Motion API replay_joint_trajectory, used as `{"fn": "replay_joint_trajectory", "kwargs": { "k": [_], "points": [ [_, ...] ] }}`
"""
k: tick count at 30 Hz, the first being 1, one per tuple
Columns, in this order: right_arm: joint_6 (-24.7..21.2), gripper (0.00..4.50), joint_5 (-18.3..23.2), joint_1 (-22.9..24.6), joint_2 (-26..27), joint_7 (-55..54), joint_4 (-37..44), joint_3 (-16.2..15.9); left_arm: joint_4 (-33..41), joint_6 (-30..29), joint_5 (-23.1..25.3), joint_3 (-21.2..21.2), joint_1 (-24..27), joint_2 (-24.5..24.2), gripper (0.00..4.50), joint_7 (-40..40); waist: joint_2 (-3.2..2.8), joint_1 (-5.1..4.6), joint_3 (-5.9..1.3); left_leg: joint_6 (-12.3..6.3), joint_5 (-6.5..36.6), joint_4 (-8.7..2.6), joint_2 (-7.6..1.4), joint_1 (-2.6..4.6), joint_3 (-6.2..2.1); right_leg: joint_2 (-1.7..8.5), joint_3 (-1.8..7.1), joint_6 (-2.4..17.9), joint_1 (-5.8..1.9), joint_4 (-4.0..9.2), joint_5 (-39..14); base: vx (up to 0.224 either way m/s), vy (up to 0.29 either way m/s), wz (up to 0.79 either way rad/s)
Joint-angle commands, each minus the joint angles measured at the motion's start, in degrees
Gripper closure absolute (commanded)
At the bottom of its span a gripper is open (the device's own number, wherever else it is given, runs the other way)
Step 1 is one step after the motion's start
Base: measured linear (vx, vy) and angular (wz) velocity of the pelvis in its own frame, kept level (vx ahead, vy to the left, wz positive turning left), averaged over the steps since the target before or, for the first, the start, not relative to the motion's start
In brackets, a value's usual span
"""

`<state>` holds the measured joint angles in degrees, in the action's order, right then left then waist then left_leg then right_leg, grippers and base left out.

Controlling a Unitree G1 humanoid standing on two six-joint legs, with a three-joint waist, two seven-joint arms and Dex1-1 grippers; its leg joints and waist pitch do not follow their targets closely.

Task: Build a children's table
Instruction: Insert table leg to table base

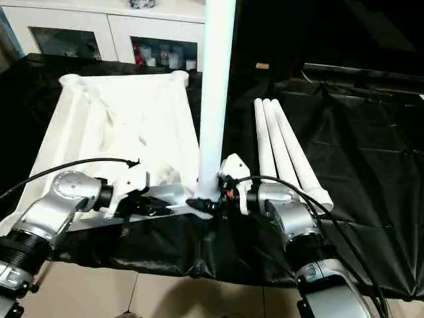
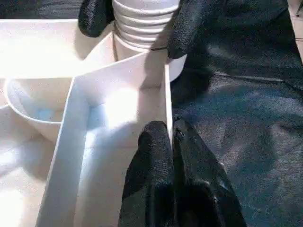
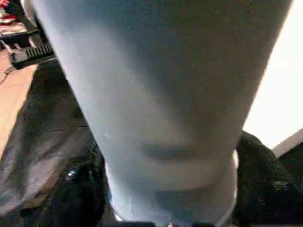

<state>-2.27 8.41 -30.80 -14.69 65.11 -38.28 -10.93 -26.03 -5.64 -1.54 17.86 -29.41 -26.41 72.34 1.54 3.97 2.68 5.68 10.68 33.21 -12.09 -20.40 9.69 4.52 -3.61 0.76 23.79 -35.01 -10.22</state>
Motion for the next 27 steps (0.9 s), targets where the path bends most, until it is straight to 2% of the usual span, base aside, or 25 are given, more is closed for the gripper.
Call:
{"fn": "replay_joint_trajectory", "kwargs": {
  "k": [1, 5, 6, 7, 8, 9, 10, 11, 12, 14, 15, 17, 18, 19, 21, 22, 24, 27],
  "points": [
    [-1.5, 1.56, -0.6, 0.8, 0.2, 0.1, 1.1, -1.3, 0.8, 1.5, -1.1, 2.4, -0.1, 1.0, 4.50, 3.3, -0.27, 0.06, -3.54, -2.48, 10.3, -3.74, -1.07, 0.14, 0.46, 2.93, 2.40, 14.0, -3.53, 3.45, -7.6, 0.000, 0.000, 0.00],
    [-2.6, 1.69, -0.3, 1.3, 1.2, -1.2, 1.5, -1.0, -0.1, 1.1, -0.9, 1.8, -0.2, 1.4, 4.50, 2.6, -0.26, 0.09, -3.42, -2.43, 10.2, -3.80, -1.03, 0.10, 0.45, 2.91, 2.41, 13.7, -3.52, 3.50, -8.0, 0.000, 0.000, 0.00],
    [-3.0, 1.69, -0.4, 1.2, 2.0, -3.1, 0.8, -0.4, -0.7, 0.5, -0.5, 1.6, -0.5, 1.7, 4.50, 1.5, -0.05, 0.08, -3.38, -2.23, 10.9, -3.86, -1.04, 0.20, 0.45, 2.94, 2.39, 13.5, -3.49, 3.64, -9.1, 0.000, 0.000, 0.00],
    [-2.9, 1.69, -0.7, 1.0, 3.1, -5.8, -0.2, 0.3, -1.4, -0.4, 0.0, 1.1, -1.0, 2.3, 4.50, -0.4, -0.14, 0.04, -3.36, -2.10, 11.1, -3.89, -1.01, 0.22, 0.45, 2.96, 2.43, 13.4, -3.43, 3.62, -9.7, 0.000, 0.000, 0.00],
    [-2.7, 1.71, -0.9, 0.9, 3.4, -6.9, -0.7, 0.5, -1.7, -0.8, 0.1, 0.9, -1.3, 2.6, 4.50, -1.1, -0.22, -0.05, -3.06, -1.49, 12.8, -4.12, -0.93, 0.26, 0.38, 3.03, 2.42, 12.7, -3.28, 4.06, -12.9, 0.000, 0.000, 0.00],
    [-2.3, 1.71, -1.7, 0.0, 5.3, -12.6, -3.3, 1.7, -3.0, -2.5, 0.4, -0.4, -2.4, 4.2, 4.50, -5.3, -0.11, -0.17, -2.94, -1.08, 13.9, -4.28, -0.99, 0.32, 0.32, 3.08, 2.42, 12.2, -3.24, 4.25, -15.1, 0.000, 0.000, 0.00],
    [-2.1, 1.72, -2.3, -0.5, 6.1, -15.7, -4.7, 2.1, -3.5, -3.7, 0.3, -1.2, -3.1, 5.1, 4.50, -7.4, -0.21, -0.50, -2.66, -0.06, 16.5, -4.37, -0.90, 0.66, 0.27, 3.19, 2.41, 11.0, -2.82, 4.87, -20.5, 0.000, 0.000, 0.00],
    [-2.0, 1.72, -3.0, -1.2, 7.1, -19.1, -6.2, 2.4, -3.8, -4.7, 0.3, -1.9, -3.7, 6.0, 4.50, -9.5, -0.14, -0.61, -2.80, 0.83, 17.4, -4.32, -0.81, 0.96, 0.04, 3.37, 2.40, 10.0, -2.81, 5.11, -24.1, 0.000, 0.000, 0.00],
    [-2.0, 1.73, -3.8, -2.5, 9.0, -25.0, -8.8, 3.2, -4.3, -6.4, 0.9, -2.8, -4.9, 7.7, 4.50, -13.8, 0.03, -0.66, -2.88, 1.06, 16.7, -4.36, -0.84, 0.83, 0.02, 3.38, 2.51, 9.4, -2.81, 5.19, -24.2, 0.000, 0.000, 0.00],
    [-2.0, 1.73, -4.1, -3.2, 10.1, -28.1, -10.0, 3.7, -4.5, -7.2, 1.3, -3.2, -5.5, 8.5, 4.50, -16.1, -0.04, -0.95, -2.77, 1.12, 16.9, -4.37, -0.75, 0.65, -0.11, 3.35, 2.39, 8.5, -2.79, 5.37, -26.0, 0.000, 0.000, 0.00],
    [-2.1, 1.73, -4.2, -4.3, 11.5, -32.1, -11.8, 4.4, -4.5, -8.0, 2.1, -3.6, -6.1, 9.7, 4.50, -19.2, -0.04, -0.93, -2.82, 0.91, 17.0, -4.29, -0.71, 0.82, -0.04, 3.35, 2.41, 8.2, -2.63, 5.54, -26.4, 0.000, 0.000, 0.00],
    [-2.5, 1.73, -4.6, -6.4, 14.1, -39.2, -15.1, 5.6, -3.5, -10.0, 3.1, -3.7, -6.6, 12.0, 4.50, -23.0, 0.03, -1.04, -2.91, 0.86, 16.0, -4.34, -0.73, 0.53, -0.12, 3.34, 2.39, 8.2, -2.72, 5.41, -25.5, 0.000, 0.000, 0.00],
    [-2.6, 1.73, -4.7, -6.7, 14.4, -40.0, -15.6, 5.7, -3.3, -10.3, 3.2, -3.6, -6.6, 12.4, 4.50, -23.4, -0.07, -1.11, -2.98, 0.86, 15.6, -4.29, -0.74, 0.60, -0.07, 3.31, 2.42, 8.5, -2.58, 5.31, -24.4, 0.000, 0.000, 0.00],
    [-1.5, 1.73, -5.0, -7.1, 15.1, -40.3, -16.4, 5.6, -2.5, -10.8, 3.3, -3.3, -6.3, 13.3, 4.50, -23.6, 0.09, -1.09, -2.99, 0.70, 15.5, -4.32, -0.74, 0.47, -0.09, 3.25, 2.37, 8.5, -2.71, 5.28, -23.8, 0.000, 0.000, 0.00],
    [0.0, 1.73, -4.9, -7.3, 15.6, -39.6, -16.8, 5.7, -2.2, -10.8, 3.2, -2.9, -5.9, 14.0, 4.50, -23.4, 0.06, -0.89, -3.18, -0.13, 13.9, -4.22, -0.78, 0.18, 0.04, 3.18, 2.46, 9.2, -2.96, 4.85, -19.2, 0.000, 0.000, 0.00],
    [0.3, 1.17, -4.9, -7.4, 15.8, -39.5, -17.0, 5.8, -2.1, -10.8, 3.2, -2.8, -5.8, 14.1, 4.50, -23.4, 0.04, -0.84, -3.29, -0.35, 13.2, -4.19, -0.79, 0.13, 0.06, 3.18, 2.46, 9.5, -3.05, 4.66, -17.7, 0.000, 0.000, 0.00],
    [1.1, 1.03, -4.2, -7.8, 16.3, -38.5, -17.5, 6.6, -2.1, -10.5, 3.4, -2.1, -5.4, 14.2, 4.50, -23.1, -0.03, -0.73, -3.36, -1.00, 11.8, -4.10, -0.77, 0.11, 0.19, 3.07, 2.45, 10.8, -3.18, 4.26, -13.5, 0.000, 0.000, 0.00],
    [2.7, 0.76, -4.1, -8.5, 16.3, -37.8, -18.3, 7.2, -1.6, -10.0, 3.3, -1.8, -4.7, 13.4, 4.50, -21.9, -0.05, -0.67, -3.38, -1.31, 11.4, -4.06, -0.75, 0.12, 0.28, 3.09, 2.47, 11.5, -3.28, 4.17, -12.4, 0.000, 0.000, 0.00]
  ]
}}
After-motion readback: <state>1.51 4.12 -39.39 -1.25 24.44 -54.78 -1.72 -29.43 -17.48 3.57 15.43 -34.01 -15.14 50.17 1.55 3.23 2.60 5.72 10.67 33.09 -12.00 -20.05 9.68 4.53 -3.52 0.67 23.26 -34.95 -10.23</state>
